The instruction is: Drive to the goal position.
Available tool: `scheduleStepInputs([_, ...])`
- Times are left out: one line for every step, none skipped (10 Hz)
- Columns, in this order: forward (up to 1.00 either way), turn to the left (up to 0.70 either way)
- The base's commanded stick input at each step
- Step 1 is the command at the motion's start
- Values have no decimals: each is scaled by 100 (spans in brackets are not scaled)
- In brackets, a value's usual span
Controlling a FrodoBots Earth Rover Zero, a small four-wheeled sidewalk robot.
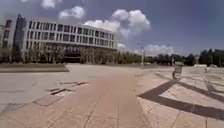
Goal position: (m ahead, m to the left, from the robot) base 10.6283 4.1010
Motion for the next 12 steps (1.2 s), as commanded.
scheduleStepInputs([85, 0])
scheduleStepInputs([85, 0])
scheduleStepInputs([85, -2])
scheduleStepInputs([85, -30])
scheduleStepInputs([85, -26])
scheduleStepInputs([85, -8])
scheduleStepInputs([85, 0])
scheduleStepInputs([85, 0])
scheduleStepInputs([85, 0])
scheduleStepInputs([85, 0])
scheduleStepInputs([85, 0])
scheduleStepInputs([85, 0])
